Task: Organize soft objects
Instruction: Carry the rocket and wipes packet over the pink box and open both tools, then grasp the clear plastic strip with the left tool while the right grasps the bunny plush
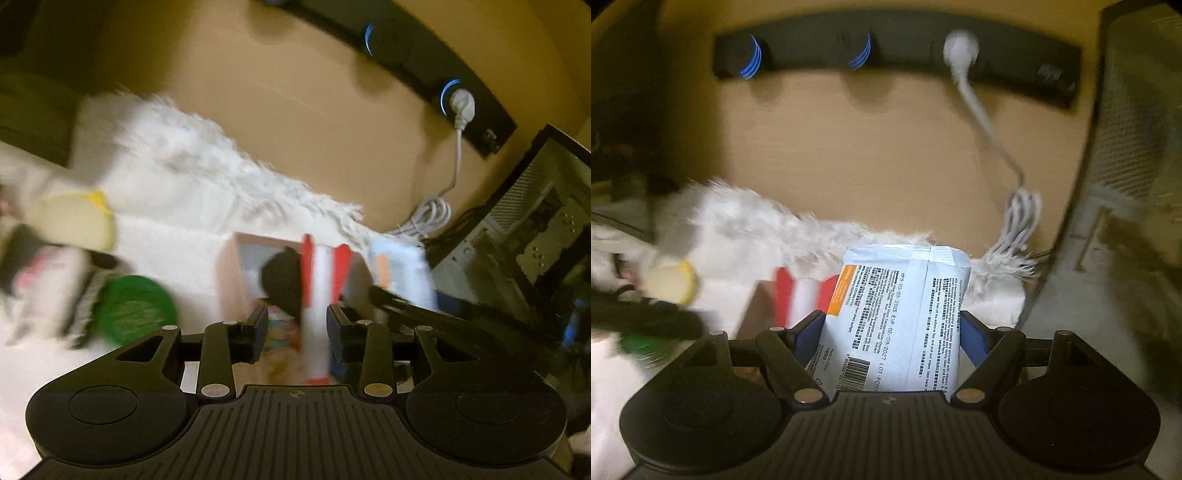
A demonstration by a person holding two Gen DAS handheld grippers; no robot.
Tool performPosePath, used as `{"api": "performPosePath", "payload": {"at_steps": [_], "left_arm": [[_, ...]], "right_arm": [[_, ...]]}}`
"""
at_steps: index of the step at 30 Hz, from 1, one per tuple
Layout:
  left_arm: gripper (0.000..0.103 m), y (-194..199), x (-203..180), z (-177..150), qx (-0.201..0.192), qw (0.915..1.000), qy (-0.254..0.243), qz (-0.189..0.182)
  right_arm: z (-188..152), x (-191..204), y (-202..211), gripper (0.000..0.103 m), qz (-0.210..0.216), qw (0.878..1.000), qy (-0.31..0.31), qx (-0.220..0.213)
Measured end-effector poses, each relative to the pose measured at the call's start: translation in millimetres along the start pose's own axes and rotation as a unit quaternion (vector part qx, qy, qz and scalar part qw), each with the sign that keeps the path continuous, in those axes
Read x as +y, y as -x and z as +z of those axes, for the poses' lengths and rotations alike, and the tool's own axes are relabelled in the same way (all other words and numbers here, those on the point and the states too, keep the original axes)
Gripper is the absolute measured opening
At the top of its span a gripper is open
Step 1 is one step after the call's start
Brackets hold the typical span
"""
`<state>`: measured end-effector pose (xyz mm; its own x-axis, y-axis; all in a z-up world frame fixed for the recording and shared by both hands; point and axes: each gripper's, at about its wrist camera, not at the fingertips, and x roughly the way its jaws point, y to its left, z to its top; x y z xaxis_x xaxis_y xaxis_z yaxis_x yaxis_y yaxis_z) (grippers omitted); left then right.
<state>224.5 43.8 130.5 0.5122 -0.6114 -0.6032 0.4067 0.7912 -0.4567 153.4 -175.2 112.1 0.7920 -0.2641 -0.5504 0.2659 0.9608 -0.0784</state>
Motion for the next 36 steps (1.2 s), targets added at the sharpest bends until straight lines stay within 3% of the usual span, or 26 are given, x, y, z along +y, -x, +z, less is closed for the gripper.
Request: {"api": "performPosePath", "payload": {"at_steps": [5,6,10,13,15,18,19,21,22,23,25,32,36], "left_arm": [[0.038,34,41,-36,0.003,0.9982,0.015,0.058],[0.038,39,52,-45,0.012,0.9970,0.030,0.070],[0.038,50,93,-72,0.035,0.9901,0.094,0.098],[0.038,64,116,-83,0.030,0.9853,0.127,0.111],[0.038,74,126,-87,0.023,0.9828,0.141,0.117],[0.038,82,137,-88,0.016,0.9805,0.148,0.128],[0.038,83,139,-89,0.016,0.9802,0.149,0.130],[0.038,85,141,-89,0.013,0.9800,0.148,0.133],[0.038,89,141,-92,0.011,0.9803,0.146,0.133],[0.038,91,141,-93,0.010,0.9805,0.144,0.134],[0.038,94,142,-94,0.005,0.9810,0.139,0.135],[0.038,100,155,-96,0.002,0.9761,0.136,0.170],[0.038,101,160,-85,-0.012,0.9789,0.116,0.168]], "right_arm": [[-23,12,-76,0.077,0.004,0.994,-0.004,0.112],[-30,15,-82,0.077,0.002,0.993,0.006,0.117],[-30,18,-78,0.077,0.010,0.993,0.027,0.118],[-27,16,-67,0.083,0.025,0.992,0.027,0.119],[-21,14,-51,0.089,0.021,0.995,0.030,0.095],[-16,11,-24,0.090,0.027,0.998,0.015,0.051],[-14,11,-19,0.086,0.033,0.999,0.011,0.042],[-13,12,-18,0.060,0.041,0.998,0.001,0.042],[-14,12,-23,0.045,0.046,0.997,-0.005,0.056],[-15,12,-32,0.041,0.051,0.996,-0.014,0.079],[-24,11,-50,0.042,0.048,0.992,-0.032,0.116],[-26,22,-50,0.045,0.033,0.994,0.001,0.109],[-28,24,-32,0.063,0.031,0.994,0.003,0.105]]}}
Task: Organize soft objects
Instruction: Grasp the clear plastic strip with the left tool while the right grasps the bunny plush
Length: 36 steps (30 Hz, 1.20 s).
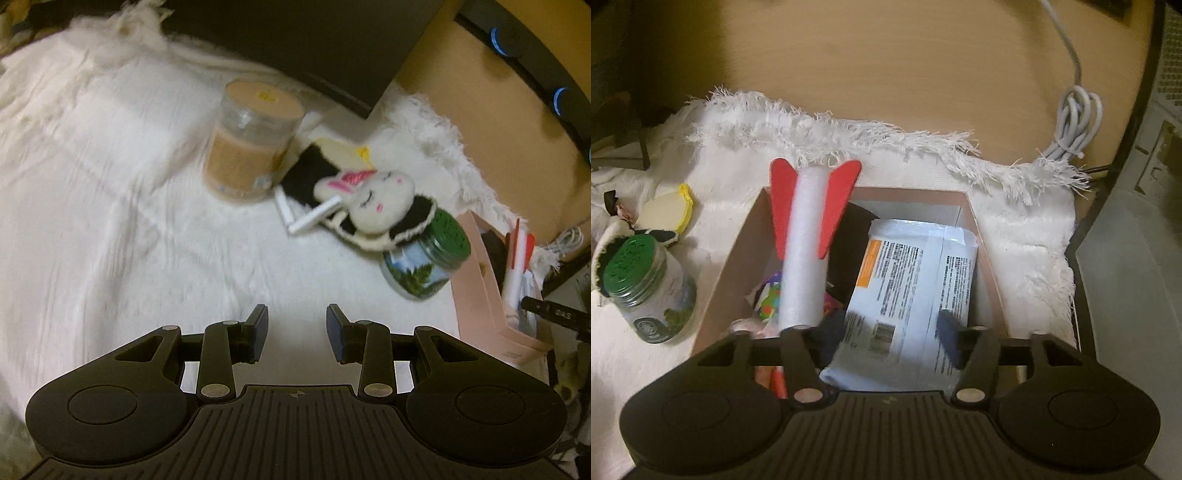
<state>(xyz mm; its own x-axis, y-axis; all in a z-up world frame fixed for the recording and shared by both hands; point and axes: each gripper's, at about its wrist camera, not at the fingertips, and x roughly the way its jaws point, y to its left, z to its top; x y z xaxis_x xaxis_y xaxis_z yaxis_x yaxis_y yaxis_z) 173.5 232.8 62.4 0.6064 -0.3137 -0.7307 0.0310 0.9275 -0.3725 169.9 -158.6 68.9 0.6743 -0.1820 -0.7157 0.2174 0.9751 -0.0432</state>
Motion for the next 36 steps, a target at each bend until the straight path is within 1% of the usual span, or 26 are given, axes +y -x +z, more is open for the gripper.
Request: {"api": "performPosePath", "payload": {"at_steps": [3,4,5,8,10,13,15,17,20,22,24,28,29,30,31,32,34,36], "left_arm": [[0.038,-9,-9,14,-0.014,0.9985,-0.053,-0.001],[0.038,-14,-14,19,-0.021,0.9963,-0.083,0.000],[0.038,-20,-18,23,-0.028,0.9937,-0.108,0.001],[0.038,-41,-28,34,-0.048,0.9841,-0.170,0.010],[0.038,-58,-31,39,-0.049,0.9805,-0.189,0.025],[0.038,-75,-32,43,-0.060,0.9782,-0.197,0.025],[0.038,-81,-34,44,-0.064,0.9768,-0.203,0.019],[0.038,-89,-37,45,-0.058,0.9754,-0.212,0.015],[0.038,-104,-38,48,-0.041,0.9750,-0.217,0.024],[0.038,-107,-38,49,-0.046,0.9731,-0.224,0.025],[0.038,-107,-38,49,-0.042,0.9714,-0.233,0.024],[0.038,-105,-34,44,-0.049,0.9729,-0.225,0.020],[0.032,-103,-33,43,-0.051,0.9720,-0.229,0.019],[0.030,-102,-31,43,-0.053,0.9720,-0.228,0.020],[0.027,-100,-29,44,-0.056,0.9729,-0.224,0.013],[0.018,-96,-25,44,-0.060,0.9753,-0.213,0.002],[0.013,-84,-17,42,-0.071,0.9776,-0.198,-0.007],[0.013,-72,-12,39,-0.069,0.9797,-0.187,-0.020]], "right_arm": [[-4,10,21,0.072,-0.004,0.999,0.025,-0.035],[-5,15,28,0.076,-0.005,0.998,0.036,-0.047],[-6,20,36,0.078,-0.004,0.997,0.046,-0.058],[-9,35,56,0.079,0.017,0.996,0.059,-0.071],[-16,48,67,0.080,0.032,0.994,0.072,-0.072],[-29,68,78,0.079,0.047,0.992,0.097,-0.066],[-37,80,81,0.079,0.057,0.990,0.117,-0.057],[-44,92,82,0.079,0.058,0.987,0.140,-0.055],[-51,105,80,0.079,0.051,0.984,0.163,-0.048],[-52,110,79,0.079,0.055,0.984,0.166,-0.044],[-52,115,81,0.079,0.056,0.983,0.170,-0.047],[-49,122,78,0.079,0.061,0.980,0.180,-0.052],[-48,124,76,0.079,0.063,0.980,0.183,-0.052],[-46,127,75,0.079,0.065,0.979,0.187,-0.052],[-44,130,74,0.079,0.069,0.978,0.190,-0.053],[-40,133,74,0.079,0.076,0.977,0.194,-0.054],[-28,141,74,0.081,0.090,0.974,0.201,-0.058],[-11,152,73,0.090,0.111,0.969,0.209,-0.063]]}}
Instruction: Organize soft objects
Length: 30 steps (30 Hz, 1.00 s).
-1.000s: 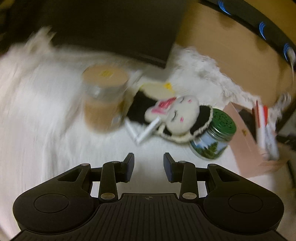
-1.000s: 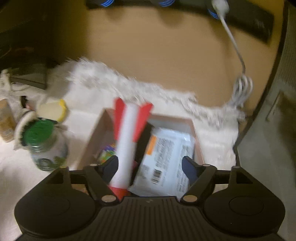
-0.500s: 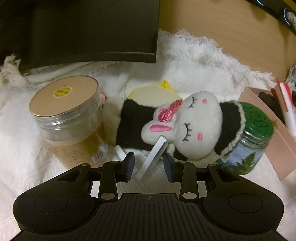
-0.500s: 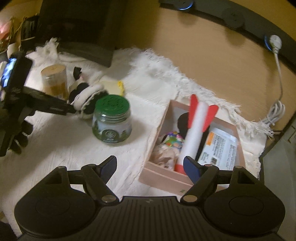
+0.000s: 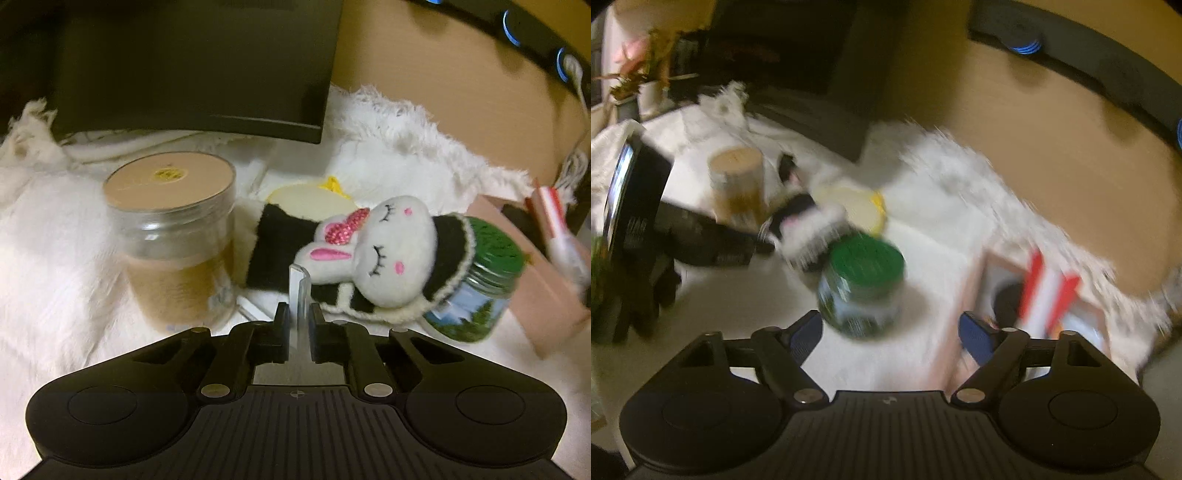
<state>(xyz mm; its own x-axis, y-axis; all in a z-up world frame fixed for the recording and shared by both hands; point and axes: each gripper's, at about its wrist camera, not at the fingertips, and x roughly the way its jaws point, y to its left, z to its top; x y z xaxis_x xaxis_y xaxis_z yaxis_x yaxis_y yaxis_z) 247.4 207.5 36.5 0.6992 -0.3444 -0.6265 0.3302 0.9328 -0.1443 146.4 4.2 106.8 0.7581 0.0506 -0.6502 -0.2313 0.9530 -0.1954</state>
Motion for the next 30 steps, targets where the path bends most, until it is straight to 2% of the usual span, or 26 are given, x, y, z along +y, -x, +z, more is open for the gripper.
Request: {"api": "performPosePath", "payload": {"at_steps": [2,5,7,11,16,21,23,24,25,26,27,29,30], "left_arm": [[0.013,15,2,-5,0.000,0.9999,0.012,-0.011],[0.013,40,6,-14,-0.004,0.9992,0.036,-0.016],[0.013,58,10,-20,-0.011,0.9979,0.061,-0.020],[0.013,90,16,-30,-0.030,0.9961,0.080,-0.020],[0.013,116,30,-38,-0.036,0.9933,0.109,-0.011],[0.013,132,38,-47,-0.040,0.9901,0.135,-0.003],[0.013,132,38,-48,-0.038,0.9899,0.137,-0.002],[0.013,130,37,-47,-0.036,0.9899,0.137,-0.003],[0.013,130,35,-48,-0.035,0.9900,0.136,-0.005],[0.013,129,33,-47,-0.034,0.9903,0.135,-0.006],[0.013,127,31,-47,-0.033,0.9907,0.132,-0.008],[0.013,126,27,-45,-0.031,0.9911,0.129,-0.014],[0.013,126,24,-45,-0.031,0.9911,0.129,-0.016]], "right_arm": [[23,2,-11,0.098,0.030,0.999,0.011,-0.001],[59,12,-38,0.098,0.064,0.997,0.033,0.011],[81,23,-61,0.098,0.087,0.994,0.049,0.034],[116,42,-117,0.098,0.116,0.985,0.079,0.099],[132,56,-182,0.098,0.127,0.966,0.117,0.191],[128,62,-225,0.098,0.120,0.947,0.139,0.265],[125,62,-237,0.097,0.120,0.939,0.128,0.297],[124,61,-239,0.094,0.120,0.937,0.117,0.306],[124,60,-238,0.086,0.119,0.938,0.109,0.306],[124,60,-235,0.069,0.123,0.938,0.105,0.305],[124,60,-229,0.061,0.132,0.939,0.099,0.303],[126,59,-214,0.048,0.144,0.941,0.086,0.293],[127,58,-205,0.047,0.151,0.944,0.081,0.283]]}}
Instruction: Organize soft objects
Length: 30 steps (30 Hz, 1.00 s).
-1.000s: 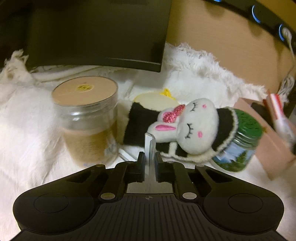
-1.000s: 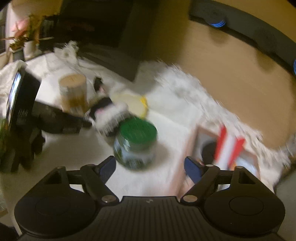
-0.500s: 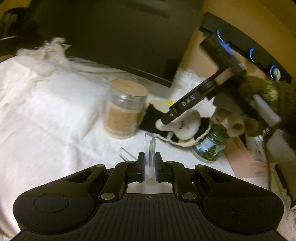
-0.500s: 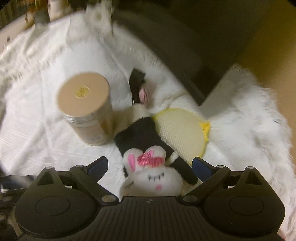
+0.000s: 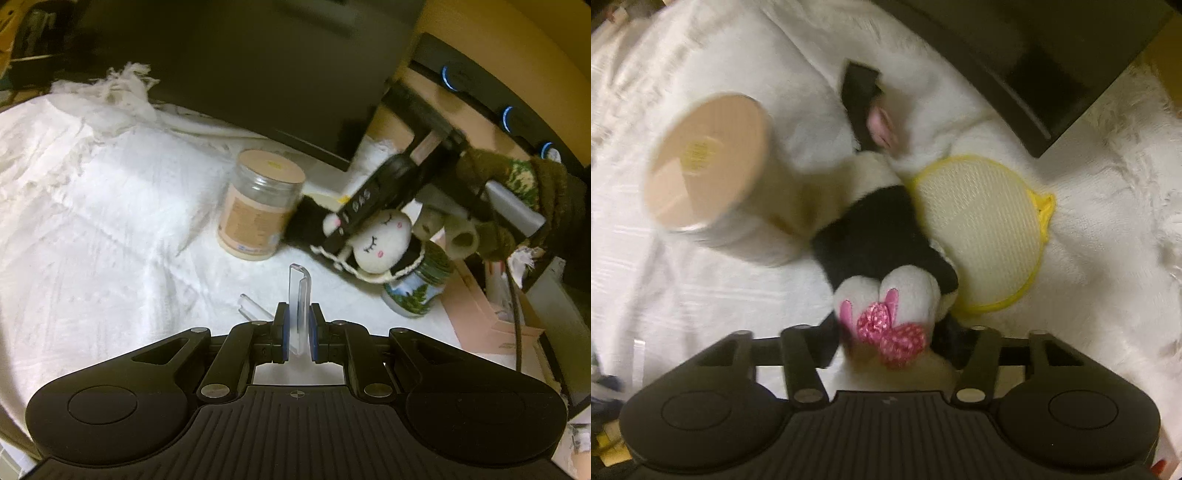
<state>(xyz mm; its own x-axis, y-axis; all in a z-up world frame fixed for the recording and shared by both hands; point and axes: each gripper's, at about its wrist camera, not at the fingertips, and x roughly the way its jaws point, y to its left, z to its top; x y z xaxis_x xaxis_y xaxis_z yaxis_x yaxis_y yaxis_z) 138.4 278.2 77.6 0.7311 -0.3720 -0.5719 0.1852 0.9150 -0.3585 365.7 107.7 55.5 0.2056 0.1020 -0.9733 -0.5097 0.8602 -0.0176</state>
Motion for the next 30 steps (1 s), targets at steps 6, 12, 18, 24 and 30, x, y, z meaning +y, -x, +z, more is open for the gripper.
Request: {"api": "performPosePath", "payload": {"at_steps": [6,12,18,24,30], "left_arm": [[0.013,-1,-16,7,0.001,0.9998,-0.020,-0.004],[0.013,-3,-39,33,-0.013,0.9982,-0.058,-0.009],[0.013,-21,-99,70,-0.031,0.9909,-0.107,-0.075],[0.013,-66,-197,88,-0.024,0.9685,-0.168,-0.183],[0.018,-154,-263,71,0.072,0.9636,-0.169,-0.194]], "right_arm": [[-21,-5,63,0.043,0.051,0.995,-0.049,-0.070],[-73,-24,152,0.043,0.095,0.976,-0.097,-0.173],[-165,-61,241,0.043,0.016,0.943,-0.148,-0.297],[-264,-96,291,0.044,-0.147,0.896,-0.226,-0.354],[-325,-133,281,0.044,-0.174,0.873,-0.309,-0.334]]}}
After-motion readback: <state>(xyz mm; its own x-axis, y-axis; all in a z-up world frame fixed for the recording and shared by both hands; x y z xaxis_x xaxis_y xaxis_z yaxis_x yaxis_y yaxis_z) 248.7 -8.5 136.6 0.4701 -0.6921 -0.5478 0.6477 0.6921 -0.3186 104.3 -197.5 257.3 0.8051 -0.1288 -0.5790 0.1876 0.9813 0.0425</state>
